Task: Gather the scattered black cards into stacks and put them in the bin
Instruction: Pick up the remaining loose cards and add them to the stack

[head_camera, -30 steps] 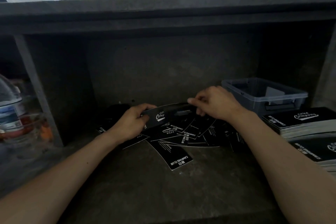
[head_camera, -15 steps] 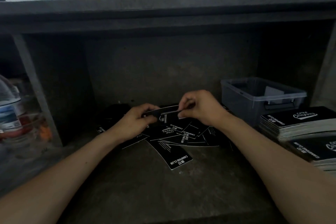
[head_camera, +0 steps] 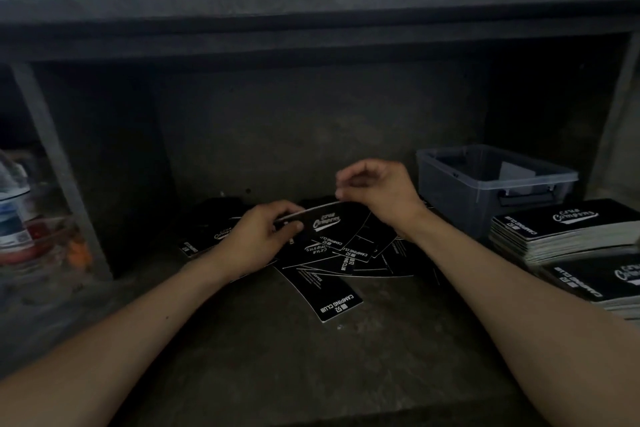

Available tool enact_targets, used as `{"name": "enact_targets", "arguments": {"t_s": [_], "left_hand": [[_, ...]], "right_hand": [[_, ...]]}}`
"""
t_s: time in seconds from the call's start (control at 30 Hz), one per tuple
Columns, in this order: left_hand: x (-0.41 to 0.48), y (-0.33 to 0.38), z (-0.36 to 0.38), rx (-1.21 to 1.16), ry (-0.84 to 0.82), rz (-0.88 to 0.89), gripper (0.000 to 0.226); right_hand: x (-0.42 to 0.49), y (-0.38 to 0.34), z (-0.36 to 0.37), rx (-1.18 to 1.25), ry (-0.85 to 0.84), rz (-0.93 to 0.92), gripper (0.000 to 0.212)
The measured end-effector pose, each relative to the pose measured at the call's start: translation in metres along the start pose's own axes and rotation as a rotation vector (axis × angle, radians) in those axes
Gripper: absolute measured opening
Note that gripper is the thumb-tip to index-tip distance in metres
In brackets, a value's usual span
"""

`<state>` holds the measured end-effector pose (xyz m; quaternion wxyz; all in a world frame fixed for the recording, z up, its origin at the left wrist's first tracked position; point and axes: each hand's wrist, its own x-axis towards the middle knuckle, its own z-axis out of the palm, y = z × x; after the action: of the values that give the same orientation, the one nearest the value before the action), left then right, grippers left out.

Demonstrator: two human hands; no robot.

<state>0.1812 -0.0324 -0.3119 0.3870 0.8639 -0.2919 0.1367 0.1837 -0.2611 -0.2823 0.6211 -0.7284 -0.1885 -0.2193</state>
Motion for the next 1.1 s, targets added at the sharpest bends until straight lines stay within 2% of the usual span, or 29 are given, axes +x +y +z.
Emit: {"name": "enact_targets", "arguments": {"t_s": [0.03,0.1,0.13,0.2,0.27,0.3,0.43,0.6,0.8,0.97,1.1], "left_hand": [[0.001,-0.002,-0.002,0.004,0.010,-0.023,0.019],[0.004,-0.005,-0.010,-0.026,0.056,-0.108,0.029],[0.006,-0.007,-0.014,-0.033,0.092,-0.147,0.031],[0.008,-0.014,-0.021,-0.005,0.138,-0.176,0.033],[0.007,-0.016,-0.023,0.031,0.136,-0.181,0.036],[0.006,-0.016,-0.022,0.036,0.130,-0.182,0.035],[0.006,-0.016,-0.018,0.050,0.118,-0.121,0.033],[0.005,-0.013,-0.020,-0.034,0.066,-0.054,0.037],[0.002,-0.008,-0.018,-0.017,0.010,0.006,0.042],[0.001,-0.002,-0.016,-0.108,0.002,0.001,0.029],[-0.003,-0.002,-0.011,-0.087,-0.083,0.017,0.038]], "right_hand": [[0.003,0.000,-0.003,0.039,0.074,0.006,0.028],[0.008,0.002,-0.015,-0.106,0.175,0.015,0.034],[0.008,0.004,-0.022,-0.277,0.122,0.029,0.040],[0.003,0.010,-0.028,-0.632,-0.194,0.093,0.054],[-0.002,0.018,-0.024,-0.821,-0.488,0.198,0.059],[-0.003,0.020,-0.021,-0.846,-0.550,0.244,0.057],[0.005,0.010,-0.028,-0.932,-0.558,0.262,0.044],[0.004,0.006,-0.035,-0.864,-0.633,0.245,0.044],[0.002,0.003,-0.031,-0.797,-0.615,0.112,0.021],[0.004,0.001,-0.026,-0.714,-0.465,-0.083,0.013],[0.003,0.007,-0.012,-0.645,-0.362,-0.170,0.013]]}}
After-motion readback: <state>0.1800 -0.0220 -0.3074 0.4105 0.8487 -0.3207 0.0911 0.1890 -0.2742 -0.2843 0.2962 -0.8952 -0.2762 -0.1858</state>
